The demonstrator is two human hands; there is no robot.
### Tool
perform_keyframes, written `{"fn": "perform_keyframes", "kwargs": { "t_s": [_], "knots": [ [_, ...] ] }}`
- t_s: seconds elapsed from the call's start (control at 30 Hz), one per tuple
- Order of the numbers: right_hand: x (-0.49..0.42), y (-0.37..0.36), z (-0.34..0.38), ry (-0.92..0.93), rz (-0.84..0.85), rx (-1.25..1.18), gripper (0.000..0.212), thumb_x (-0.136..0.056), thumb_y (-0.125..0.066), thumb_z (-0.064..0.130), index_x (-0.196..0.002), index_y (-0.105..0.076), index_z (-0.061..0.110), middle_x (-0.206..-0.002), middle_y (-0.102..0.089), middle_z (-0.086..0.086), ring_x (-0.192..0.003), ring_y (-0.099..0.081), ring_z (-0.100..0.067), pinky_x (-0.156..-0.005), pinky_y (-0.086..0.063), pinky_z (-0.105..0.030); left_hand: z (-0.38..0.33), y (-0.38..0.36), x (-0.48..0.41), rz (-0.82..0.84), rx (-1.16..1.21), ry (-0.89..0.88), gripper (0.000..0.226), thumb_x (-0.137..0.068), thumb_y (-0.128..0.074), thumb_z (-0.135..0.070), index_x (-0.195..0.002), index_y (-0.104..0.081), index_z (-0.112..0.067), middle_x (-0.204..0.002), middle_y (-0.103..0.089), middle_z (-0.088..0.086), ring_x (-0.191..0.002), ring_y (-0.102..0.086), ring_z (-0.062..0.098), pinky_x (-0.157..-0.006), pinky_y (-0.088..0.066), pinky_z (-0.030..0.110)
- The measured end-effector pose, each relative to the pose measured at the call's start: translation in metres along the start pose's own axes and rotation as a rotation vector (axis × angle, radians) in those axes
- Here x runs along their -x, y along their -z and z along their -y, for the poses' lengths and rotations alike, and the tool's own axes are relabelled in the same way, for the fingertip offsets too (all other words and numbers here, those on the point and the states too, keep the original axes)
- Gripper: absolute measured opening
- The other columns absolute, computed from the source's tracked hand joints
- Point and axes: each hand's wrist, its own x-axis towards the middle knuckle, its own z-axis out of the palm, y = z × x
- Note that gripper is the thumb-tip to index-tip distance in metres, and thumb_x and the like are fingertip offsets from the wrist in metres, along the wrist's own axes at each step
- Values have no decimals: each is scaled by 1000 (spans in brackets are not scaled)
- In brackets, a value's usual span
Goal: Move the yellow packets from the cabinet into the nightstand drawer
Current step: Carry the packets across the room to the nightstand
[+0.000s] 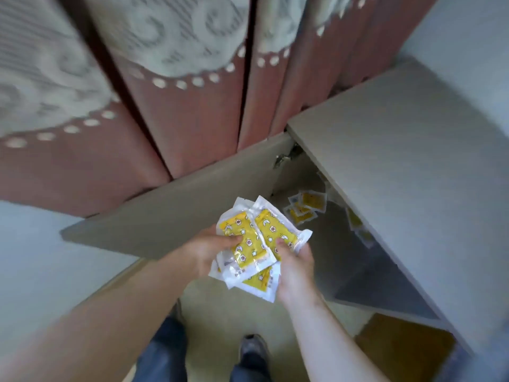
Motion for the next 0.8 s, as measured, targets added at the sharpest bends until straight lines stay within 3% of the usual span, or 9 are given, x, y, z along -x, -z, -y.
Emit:
{"fn": "perform_keyframes", "kwargs": {
  "t_s": [0.13,0.23,0.37,0.5,0.6,0.8],
  "knots": [
    [88,-27,44,-21,127,112,17,-94,-53,2,-102,-55,16,-91,-69,-3,-73,-69,-17,-56,-54,-29,-15,11,107,-93,125,-76,28,-87,-62,-4,-115,-58,-4,-105,-70,16,-85,-69,29,-72,-58,41],
    [148,-52,57,-35,235,242,15,-94,-54,5,-101,-59,16,-90,-69,0,-68,-68,-11,-51,-53,-24,-13,30,181,-174,239,-144,16,-90,-57,-2,-105,-58,-8,-96,-70,12,-72,-70,23,-65,-59,38],
    [220,-95,41,-81,427,381,13,-93,-56,5,-99,-62,15,-93,-69,-2,-81,-67,-18,-73,-54,-34,10,77,269,-291,336,-188,14,-90,-59,-6,-103,-60,-12,-102,-70,14,-88,-66,31,-92,-46,61],
    [296,-150,-5,-96,646,533,15,-93,-56,6,-101,-62,17,-97,-70,-1,-88,-68,-19,-78,-54,-37,52,141,361,-436,461,-268,18,-91,-59,-7,-108,-58,-14,-109,-70,13,-93,-67,32,-84,-52,55],
    [355,-195,-46,-96,827,648,16,-94,-54,5,-102,-61,17,-99,-70,-3,-88,-68,-20,-74,-54,-36,92,187,423,-563,608,-357,17,-91,-58,-4,-104,-58,-14,-99,-72,10,-84,-69,28,-79,-54,50],
    [484,-274,-156,-122,1181,837,25,-92,-55,4,-116,-60,10,-109,-70,-11,-99,-67,-30,-92,-51,-51,189,275,549,-775,896,-532,18,-90,-57,-2,-103,-61,-15,-95,-73,12,-84,-70,30,-89,-47,61]
  ]
}}
